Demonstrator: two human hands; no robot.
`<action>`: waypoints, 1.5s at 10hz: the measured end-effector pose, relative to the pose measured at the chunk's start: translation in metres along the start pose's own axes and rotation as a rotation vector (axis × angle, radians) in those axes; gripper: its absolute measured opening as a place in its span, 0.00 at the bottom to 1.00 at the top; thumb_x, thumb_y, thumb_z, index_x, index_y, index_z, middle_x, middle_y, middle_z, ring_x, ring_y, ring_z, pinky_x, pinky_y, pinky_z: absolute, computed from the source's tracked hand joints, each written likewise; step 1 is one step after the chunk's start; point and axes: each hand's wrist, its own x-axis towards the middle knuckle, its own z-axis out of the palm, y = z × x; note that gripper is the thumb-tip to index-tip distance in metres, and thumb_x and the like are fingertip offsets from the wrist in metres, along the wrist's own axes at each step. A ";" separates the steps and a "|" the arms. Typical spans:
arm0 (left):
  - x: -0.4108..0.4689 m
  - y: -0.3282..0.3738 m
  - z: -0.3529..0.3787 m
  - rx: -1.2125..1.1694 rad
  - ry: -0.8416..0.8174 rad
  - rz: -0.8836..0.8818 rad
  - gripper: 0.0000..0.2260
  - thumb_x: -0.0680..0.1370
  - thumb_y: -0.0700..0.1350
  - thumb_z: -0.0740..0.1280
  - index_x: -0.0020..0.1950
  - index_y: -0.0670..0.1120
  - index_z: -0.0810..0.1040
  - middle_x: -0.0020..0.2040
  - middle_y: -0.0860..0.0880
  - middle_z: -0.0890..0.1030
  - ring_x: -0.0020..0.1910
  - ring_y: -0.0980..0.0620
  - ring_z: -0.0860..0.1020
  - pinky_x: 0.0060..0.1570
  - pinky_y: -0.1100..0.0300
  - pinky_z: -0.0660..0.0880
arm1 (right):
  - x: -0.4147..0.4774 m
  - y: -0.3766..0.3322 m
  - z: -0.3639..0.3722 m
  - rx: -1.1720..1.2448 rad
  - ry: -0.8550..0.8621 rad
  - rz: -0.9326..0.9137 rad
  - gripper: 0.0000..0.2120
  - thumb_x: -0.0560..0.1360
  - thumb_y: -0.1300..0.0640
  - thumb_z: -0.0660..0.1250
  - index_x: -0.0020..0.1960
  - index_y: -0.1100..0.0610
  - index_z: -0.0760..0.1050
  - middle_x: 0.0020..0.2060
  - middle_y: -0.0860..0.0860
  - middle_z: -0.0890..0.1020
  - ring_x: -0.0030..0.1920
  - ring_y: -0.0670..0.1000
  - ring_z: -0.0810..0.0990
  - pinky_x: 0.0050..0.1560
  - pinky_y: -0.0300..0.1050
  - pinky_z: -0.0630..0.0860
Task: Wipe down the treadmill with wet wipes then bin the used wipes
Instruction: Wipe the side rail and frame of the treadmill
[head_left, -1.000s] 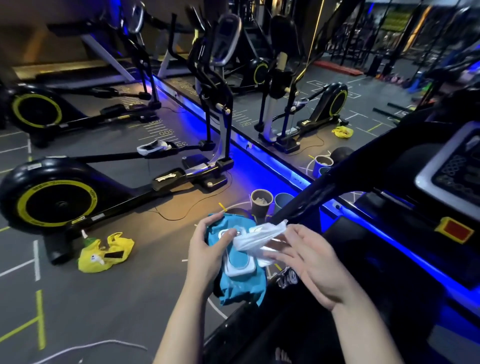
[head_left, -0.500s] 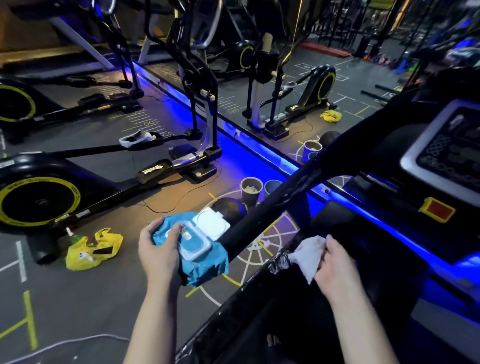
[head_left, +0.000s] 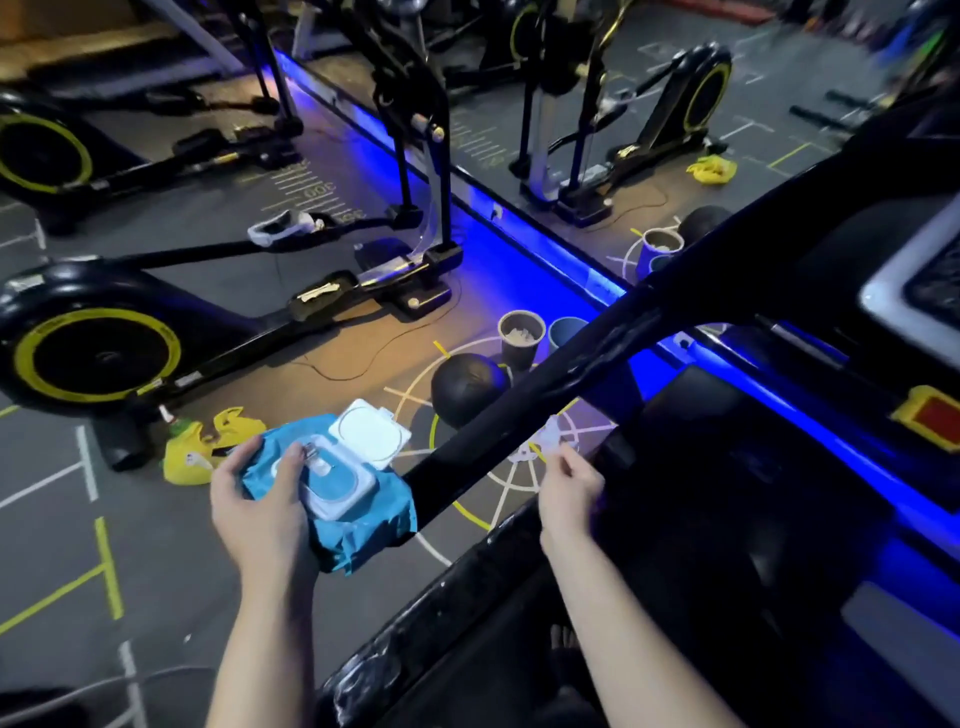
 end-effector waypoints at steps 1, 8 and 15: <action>-0.004 -0.006 -0.002 0.000 0.082 0.009 0.16 0.71 0.57 0.79 0.57 0.64 0.81 0.64 0.53 0.83 0.62 0.54 0.83 0.67 0.46 0.79 | 0.000 0.006 0.017 -0.061 -0.096 0.034 0.10 0.79 0.60 0.65 0.43 0.52 0.82 0.30 0.46 0.71 0.31 0.48 0.66 0.33 0.40 0.67; -0.005 -0.026 -0.069 0.135 0.083 0.094 0.15 0.77 0.47 0.77 0.61 0.57 0.79 0.65 0.49 0.82 0.63 0.53 0.82 0.67 0.47 0.79 | -0.133 0.113 0.097 0.010 -0.610 0.371 0.33 0.84 0.40 0.53 0.82 0.54 0.47 0.81 0.46 0.52 0.80 0.48 0.54 0.78 0.46 0.53; -0.002 -0.033 -0.067 0.099 -0.060 0.049 0.16 0.75 0.46 0.79 0.59 0.56 0.79 0.59 0.52 0.83 0.60 0.49 0.84 0.66 0.44 0.80 | -0.107 0.144 0.094 0.312 -0.591 0.329 0.54 0.60 0.34 0.58 0.81 0.56 0.51 0.80 0.52 0.58 0.79 0.51 0.58 0.73 0.42 0.56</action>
